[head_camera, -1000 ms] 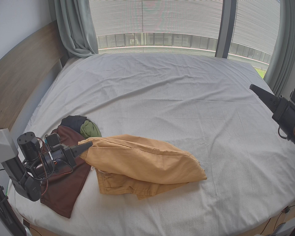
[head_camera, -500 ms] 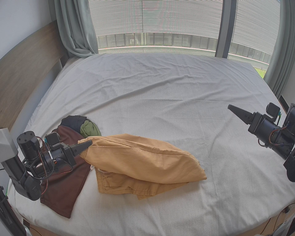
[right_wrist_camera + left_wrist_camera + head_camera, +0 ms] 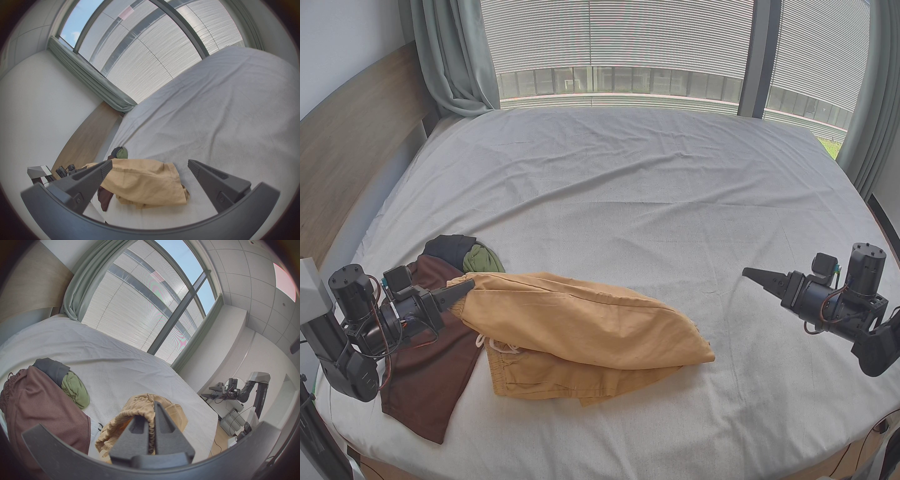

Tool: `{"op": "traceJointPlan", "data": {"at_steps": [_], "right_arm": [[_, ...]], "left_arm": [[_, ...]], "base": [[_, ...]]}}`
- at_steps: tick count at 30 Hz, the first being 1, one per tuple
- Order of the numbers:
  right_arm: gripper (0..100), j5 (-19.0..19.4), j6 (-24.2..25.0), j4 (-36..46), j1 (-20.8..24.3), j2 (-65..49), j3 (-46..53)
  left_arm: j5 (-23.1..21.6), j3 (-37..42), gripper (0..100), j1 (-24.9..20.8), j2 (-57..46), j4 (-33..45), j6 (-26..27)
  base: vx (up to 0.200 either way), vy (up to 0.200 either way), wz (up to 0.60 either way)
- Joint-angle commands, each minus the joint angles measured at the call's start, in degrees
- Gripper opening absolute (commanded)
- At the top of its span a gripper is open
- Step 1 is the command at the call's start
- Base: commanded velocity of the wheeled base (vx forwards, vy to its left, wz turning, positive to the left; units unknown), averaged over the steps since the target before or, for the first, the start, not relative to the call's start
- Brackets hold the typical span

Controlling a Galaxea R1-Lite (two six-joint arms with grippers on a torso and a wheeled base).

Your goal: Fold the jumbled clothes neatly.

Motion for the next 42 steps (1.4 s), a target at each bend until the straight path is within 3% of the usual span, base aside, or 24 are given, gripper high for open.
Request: {"op": "traceJointPlan", "data": {"at_steps": [1,11,19,42], "right_arm": [[100,1.7,0.2,0.0,0.4,5.1,0.2],[100,2.8,0.6,-0.9,0.5,11.3,-0.6],[100,2.6,5.8,-13.2,2.2,18.9,-0.1],[100,2.2,7.8,-18.7,5.8,29.4,-4.5]], "left_arm": [[0.0,-0.2,0,-0.2,0.8,0.0,1.0],[0.0,-0.2,0,-0.7,3.2,-0.1,4.5],[0.0,0.0,0,-1.0,3.0,-0.1,4.5],[0.0,0.6,0,-1.1,2.8,-0.1,5.1]], "base": [[0.0,0.0,0.0],[0.0,0.0,0.0],[0.0,0.0,0.0],[0.0,0.0,0.0]]}}
